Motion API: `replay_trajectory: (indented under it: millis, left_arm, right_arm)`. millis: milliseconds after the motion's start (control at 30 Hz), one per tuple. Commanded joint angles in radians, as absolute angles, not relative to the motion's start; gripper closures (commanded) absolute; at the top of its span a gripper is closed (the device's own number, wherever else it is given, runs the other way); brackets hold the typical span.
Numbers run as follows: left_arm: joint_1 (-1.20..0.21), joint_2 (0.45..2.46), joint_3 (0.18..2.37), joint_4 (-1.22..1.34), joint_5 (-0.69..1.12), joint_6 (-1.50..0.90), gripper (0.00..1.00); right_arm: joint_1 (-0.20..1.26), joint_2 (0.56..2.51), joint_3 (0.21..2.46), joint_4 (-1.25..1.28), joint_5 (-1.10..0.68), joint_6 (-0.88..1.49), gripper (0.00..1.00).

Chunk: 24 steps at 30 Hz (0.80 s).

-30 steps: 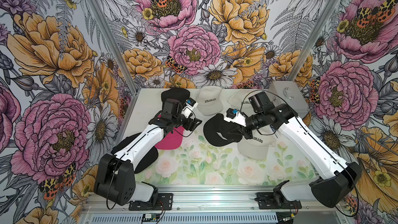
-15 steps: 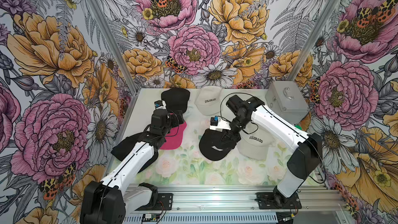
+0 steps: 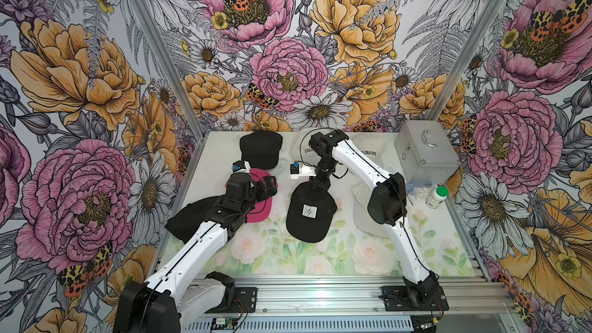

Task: Stack the baseball caps by color
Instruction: Place the baseball cap at the center of the board.

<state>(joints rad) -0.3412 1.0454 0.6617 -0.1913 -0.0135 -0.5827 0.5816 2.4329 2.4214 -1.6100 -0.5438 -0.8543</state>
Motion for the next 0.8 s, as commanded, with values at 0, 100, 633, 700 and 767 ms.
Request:
replay_trajectory:
  millis: [0, 100, 633, 700, 767]
  left_arm:
    - [-0.359, 1.020, 0.639, -0.192, 0.025, -0.615, 0.01]
    - [-0.368, 1.004, 0.601, -0.170, 0.049, -0.642, 0.01]
    - [-0.496, 1.108, 0.573, -0.181, 0.149, -0.736, 0.01]
    - [-0.517, 1.146, 0.583, -0.179, 0.149, -0.736, 0.01]
    - [-0.533, 1.181, 0.589, -0.175, 0.147, -0.733, 0.01]
  right_arm:
    - [0.598, 2.445, 2.483, -1.554, -0.484, -0.783, 0.76]
    - [0.601, 2.418, 2.477, -1.447, -0.450, -0.706, 0.53]
    - [0.592, 1.985, 1.914, -0.875, -0.198, -0.171, 0.01]
    - [0.592, 1.899, 1.787, -0.768, -0.153, -0.095, 0.01]
    - [0.592, 1.823, 1.665, -0.672, -0.087, 0.000, 0.01]
